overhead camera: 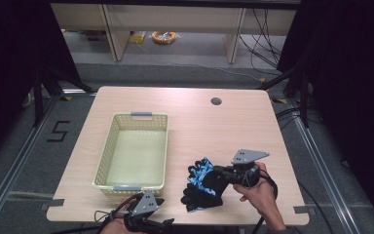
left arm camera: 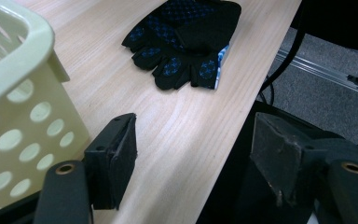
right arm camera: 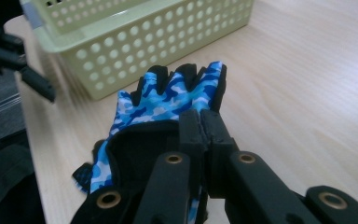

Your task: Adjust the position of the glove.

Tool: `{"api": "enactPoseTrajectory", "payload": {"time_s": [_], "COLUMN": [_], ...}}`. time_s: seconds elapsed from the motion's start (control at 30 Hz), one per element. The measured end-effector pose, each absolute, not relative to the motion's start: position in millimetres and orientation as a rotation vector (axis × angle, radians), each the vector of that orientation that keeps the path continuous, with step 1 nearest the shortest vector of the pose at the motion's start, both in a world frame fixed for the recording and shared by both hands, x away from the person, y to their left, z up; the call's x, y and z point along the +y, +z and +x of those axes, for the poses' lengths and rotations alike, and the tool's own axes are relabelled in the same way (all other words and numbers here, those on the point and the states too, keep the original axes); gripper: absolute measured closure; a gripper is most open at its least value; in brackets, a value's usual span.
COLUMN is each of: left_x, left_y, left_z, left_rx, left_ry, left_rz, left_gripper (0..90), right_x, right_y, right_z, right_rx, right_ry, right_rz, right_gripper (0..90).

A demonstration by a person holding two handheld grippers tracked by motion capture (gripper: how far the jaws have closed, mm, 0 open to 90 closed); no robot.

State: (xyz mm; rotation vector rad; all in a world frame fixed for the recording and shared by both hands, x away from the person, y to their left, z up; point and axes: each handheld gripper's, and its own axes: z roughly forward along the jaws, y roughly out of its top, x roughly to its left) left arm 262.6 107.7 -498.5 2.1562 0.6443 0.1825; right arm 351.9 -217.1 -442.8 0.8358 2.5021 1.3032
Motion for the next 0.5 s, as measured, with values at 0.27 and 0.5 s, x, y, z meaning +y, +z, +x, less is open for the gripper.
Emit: {"api": "enactPoseTrajectory", "payload": {"time_s": [0.27, 0.5], "left_x": [94.8, 76.2], "left_y": [-498.0, -491.4], "left_z": [267.6, 275.7], "left_rx": [0.601, 0.570], "left_ry": [0.207, 0.237], "left_rz": [2.156, 2.142], "left_gripper": [33.1, 37.9], "right_x": [-214.7, -210.9], "right_y": [-452.1, -452.7], "right_z": [344.7, 334.7], "right_rx": [2.587, 2.622], "right_ry": [1.311, 1.343], "right_rz": [0.772, 0.739], "right_gripper": [88.9, 88.9]}}
